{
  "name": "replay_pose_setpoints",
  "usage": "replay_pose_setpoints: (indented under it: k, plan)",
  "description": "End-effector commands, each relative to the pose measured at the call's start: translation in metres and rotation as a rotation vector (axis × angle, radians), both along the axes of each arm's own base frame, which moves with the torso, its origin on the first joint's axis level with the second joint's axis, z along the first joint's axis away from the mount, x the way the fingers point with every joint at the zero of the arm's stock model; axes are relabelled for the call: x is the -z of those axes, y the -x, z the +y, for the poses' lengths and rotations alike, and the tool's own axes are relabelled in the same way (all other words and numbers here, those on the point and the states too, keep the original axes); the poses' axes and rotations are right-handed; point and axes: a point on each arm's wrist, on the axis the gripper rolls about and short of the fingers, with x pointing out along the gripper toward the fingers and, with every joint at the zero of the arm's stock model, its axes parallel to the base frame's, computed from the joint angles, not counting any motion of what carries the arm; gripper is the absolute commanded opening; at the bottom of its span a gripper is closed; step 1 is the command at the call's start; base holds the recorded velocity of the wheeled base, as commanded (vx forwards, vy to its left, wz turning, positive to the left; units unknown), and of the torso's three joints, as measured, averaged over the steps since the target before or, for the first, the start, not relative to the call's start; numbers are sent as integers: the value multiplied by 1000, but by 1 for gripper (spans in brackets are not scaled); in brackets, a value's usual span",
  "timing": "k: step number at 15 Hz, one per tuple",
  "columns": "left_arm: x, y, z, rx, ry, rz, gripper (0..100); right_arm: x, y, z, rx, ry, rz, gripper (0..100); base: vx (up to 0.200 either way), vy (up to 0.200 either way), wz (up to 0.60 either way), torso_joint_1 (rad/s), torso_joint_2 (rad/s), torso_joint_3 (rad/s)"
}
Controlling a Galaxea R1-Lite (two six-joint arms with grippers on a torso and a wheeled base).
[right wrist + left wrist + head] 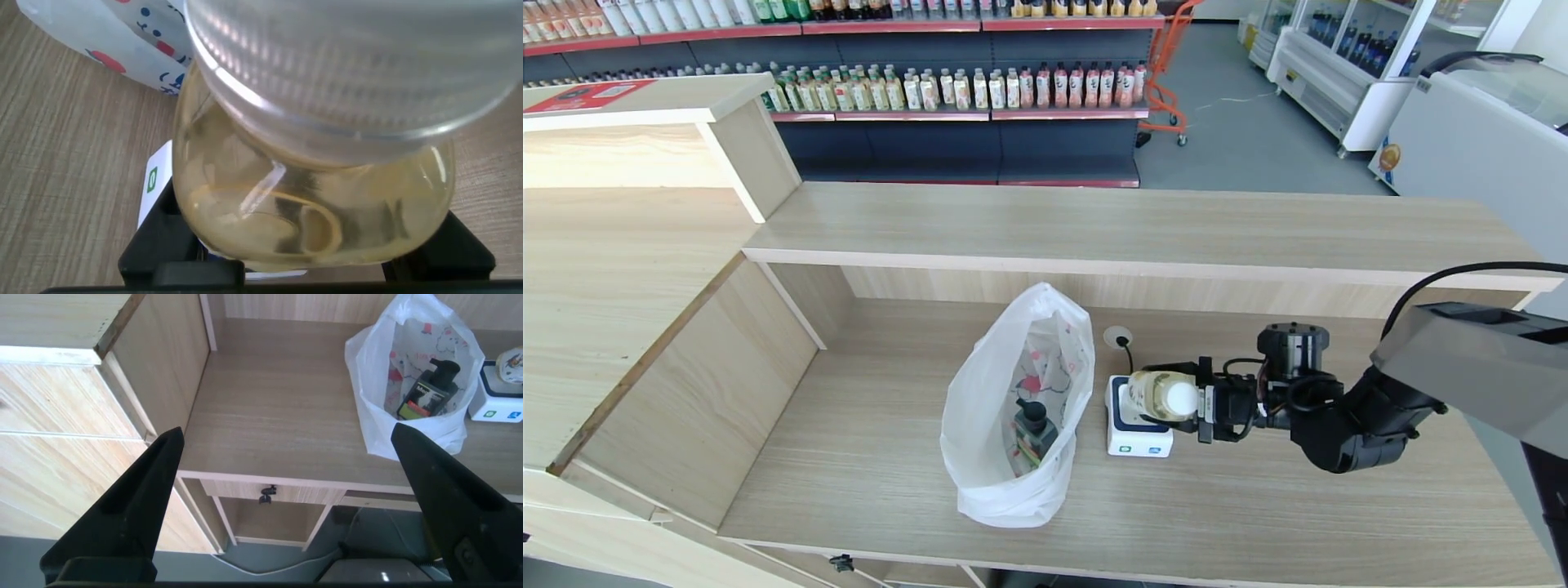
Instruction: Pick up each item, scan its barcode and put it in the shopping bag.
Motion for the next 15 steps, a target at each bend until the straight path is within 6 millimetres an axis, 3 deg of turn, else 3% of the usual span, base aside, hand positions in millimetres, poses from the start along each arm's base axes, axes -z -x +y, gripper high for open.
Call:
replay_pose_setpoints:
  k: [1, 4, 7, 9, 11, 13, 15]
  plan:
    - [0, 0, 0, 0, 0, -1, 100, 3, -2, 2, -1, 2, 6, 0, 0, 0, 0, 0, 0, 0]
    - [0, 0, 0, 0, 0, 0, 100, -5, 0, 4, -2, -13, 16, 0, 0, 0, 0, 0, 0, 0]
    - [0, 0, 0, 0, 0, 0, 100, -72, 34, -13, 80, -183, 256, 0, 0, 0, 0, 0, 0, 0]
    - [0, 0, 0, 0, 0, 0, 100, -120, 76, -22, 175, -343, 474, 0, 0, 0, 0, 0, 0, 0]
    - [0, 0, 0, 0, 0, -1, 100, -149, 110, -15, 311, -544, 690, 0, 0, 0, 0, 0, 0, 0]
    - [0, 0, 0, 0, 0, 0, 100, -163, 123, -3, 410, -698, 790, 0, 0, 0, 0, 0, 0, 0]
    - [0, 0, 0, 0, 0, 0, 100, -161, 131, 0, 488, -776, 849, 0, 0, 0, 0, 0, 0, 0]
